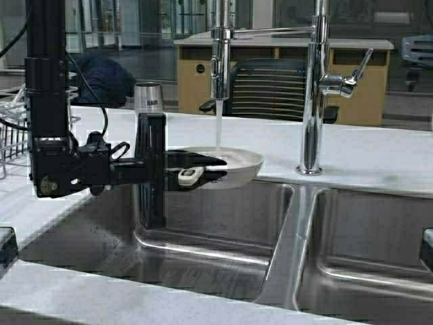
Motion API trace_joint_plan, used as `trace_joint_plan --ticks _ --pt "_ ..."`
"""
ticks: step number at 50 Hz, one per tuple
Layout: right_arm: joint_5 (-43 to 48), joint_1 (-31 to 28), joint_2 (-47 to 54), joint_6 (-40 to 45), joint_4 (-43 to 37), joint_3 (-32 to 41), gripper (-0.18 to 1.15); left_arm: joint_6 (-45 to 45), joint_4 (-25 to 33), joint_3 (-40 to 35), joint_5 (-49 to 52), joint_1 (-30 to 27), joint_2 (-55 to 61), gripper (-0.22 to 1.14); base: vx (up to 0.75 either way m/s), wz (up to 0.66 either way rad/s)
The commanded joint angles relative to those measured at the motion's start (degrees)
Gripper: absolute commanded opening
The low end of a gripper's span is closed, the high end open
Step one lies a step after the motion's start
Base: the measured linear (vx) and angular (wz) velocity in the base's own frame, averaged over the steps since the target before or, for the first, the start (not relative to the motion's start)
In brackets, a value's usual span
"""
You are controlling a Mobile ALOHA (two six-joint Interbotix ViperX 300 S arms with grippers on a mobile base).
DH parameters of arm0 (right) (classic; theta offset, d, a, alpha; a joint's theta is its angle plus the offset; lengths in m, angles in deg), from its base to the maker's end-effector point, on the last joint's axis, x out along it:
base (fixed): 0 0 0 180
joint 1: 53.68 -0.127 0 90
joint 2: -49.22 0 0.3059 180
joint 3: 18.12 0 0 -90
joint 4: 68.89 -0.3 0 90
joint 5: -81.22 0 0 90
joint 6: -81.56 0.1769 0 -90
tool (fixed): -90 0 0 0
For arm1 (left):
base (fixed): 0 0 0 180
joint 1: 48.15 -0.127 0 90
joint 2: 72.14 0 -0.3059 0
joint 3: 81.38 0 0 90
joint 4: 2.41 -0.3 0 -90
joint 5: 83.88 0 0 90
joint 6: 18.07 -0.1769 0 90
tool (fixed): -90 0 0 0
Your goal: Wash the pan
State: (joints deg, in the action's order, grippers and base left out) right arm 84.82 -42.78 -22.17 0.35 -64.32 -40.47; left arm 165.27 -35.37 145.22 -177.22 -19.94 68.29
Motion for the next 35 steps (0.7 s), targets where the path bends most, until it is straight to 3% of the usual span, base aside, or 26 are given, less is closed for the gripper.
trace_joint_plan --ticks 1,12,16,20,25,27,29,35 --pt "0.62 -0.44 -2.29 -0.35 0.18 0.79 1.01 -0.70 -0.18 -0.53 -1.14 0.09 -0.97 0.03 -0.01 -0.02" --pt "1.05 -0.70 -2.90 -0.35 0.35 0.18 1.00 -0.70 0.09 -0.53 -1.05 0.09 -0.79 0.03 0.00 -0.01" --pt "0.97 -1.14 -2.90 -0.44 0.35 0.09 0.93 -0.70 0.09 -0.62 -1.14 0.09 -0.62 0.03 0.00 0.00" --pt "0.70 -1.49 -2.90 -0.35 0.35 0.18 0.64 -0.70 0.09 -0.70 -1.14 0.09 -0.53 0.03 0.00 0.00" --pt "0.88 -1.93 -2.81 -0.44 0.35 0.35 0.00 -0.70 0.09 -0.79 -1.14 0.09 -0.35 0.03 0.00 0.00" --pt "1.05 -2.20 -2.64 -0.26 0.35 0.53 -0.15 -0.70 0.09 -0.79 -1.14 0.09 -0.35 0.03 0.00 0.00" --pt "1.14 -2.64 -2.37 -0.35 0.35 0.97 -0.13 -0.70 0.09 -0.79 -1.14 0.09 -0.26 0.03 0.00 0.00" --pt "1.14 -3.60 -1.41 -0.44 0.35 2.64 0.14 -0.70 0.09 -0.88 -1.14 0.09 -0.26 0.03 0.00 0.00"
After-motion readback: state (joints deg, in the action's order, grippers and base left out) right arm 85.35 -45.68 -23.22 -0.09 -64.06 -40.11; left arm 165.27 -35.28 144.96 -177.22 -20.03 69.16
